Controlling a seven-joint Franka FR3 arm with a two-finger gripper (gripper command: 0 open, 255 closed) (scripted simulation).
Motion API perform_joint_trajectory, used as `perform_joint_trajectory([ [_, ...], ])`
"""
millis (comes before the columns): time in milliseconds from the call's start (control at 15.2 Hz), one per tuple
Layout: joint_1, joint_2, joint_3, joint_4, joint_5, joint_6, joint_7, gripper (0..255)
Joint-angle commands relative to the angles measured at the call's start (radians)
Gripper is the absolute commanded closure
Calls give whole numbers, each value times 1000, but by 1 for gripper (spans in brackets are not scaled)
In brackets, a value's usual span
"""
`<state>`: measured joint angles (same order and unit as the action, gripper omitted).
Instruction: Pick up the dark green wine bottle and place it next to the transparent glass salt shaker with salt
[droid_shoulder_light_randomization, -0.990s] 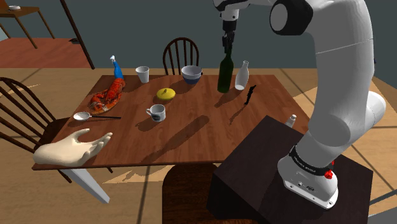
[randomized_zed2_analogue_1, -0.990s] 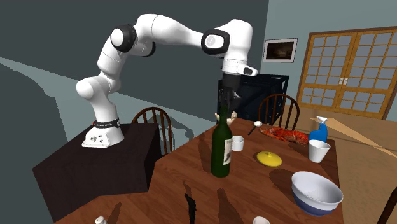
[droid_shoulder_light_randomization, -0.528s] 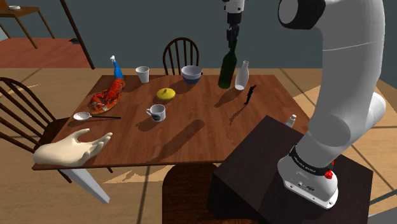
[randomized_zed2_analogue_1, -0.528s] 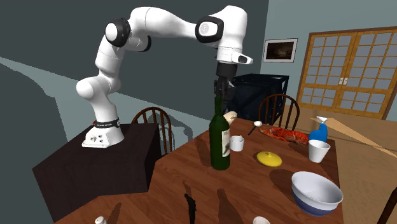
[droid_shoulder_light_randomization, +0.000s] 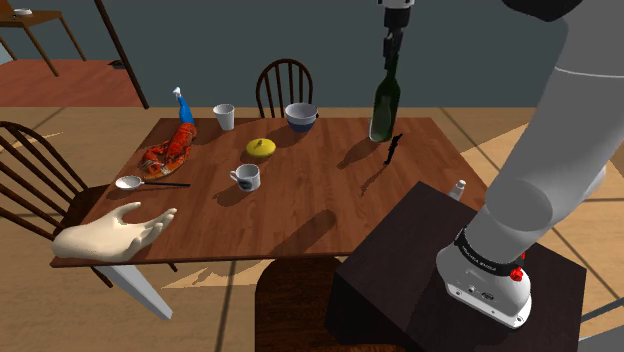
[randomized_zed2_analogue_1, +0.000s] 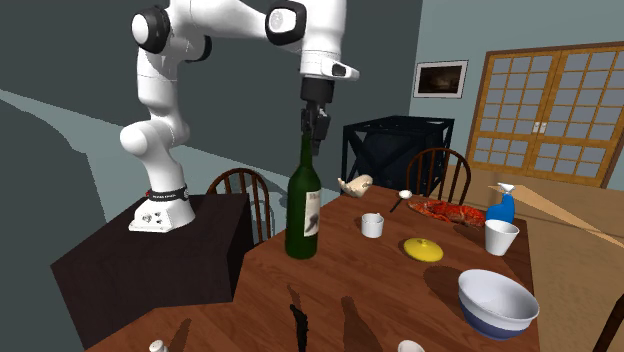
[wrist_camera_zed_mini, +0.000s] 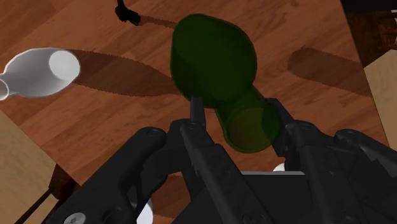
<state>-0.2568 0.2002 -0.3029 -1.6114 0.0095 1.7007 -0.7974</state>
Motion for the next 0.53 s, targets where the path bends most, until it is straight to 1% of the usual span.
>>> perform_joint_trajectory([
  [0, 3, -76, -6, -65, -22, -7, -1, 255],
  [462, -14, -310, -26, -229, -98, -64, -27, 255],
])
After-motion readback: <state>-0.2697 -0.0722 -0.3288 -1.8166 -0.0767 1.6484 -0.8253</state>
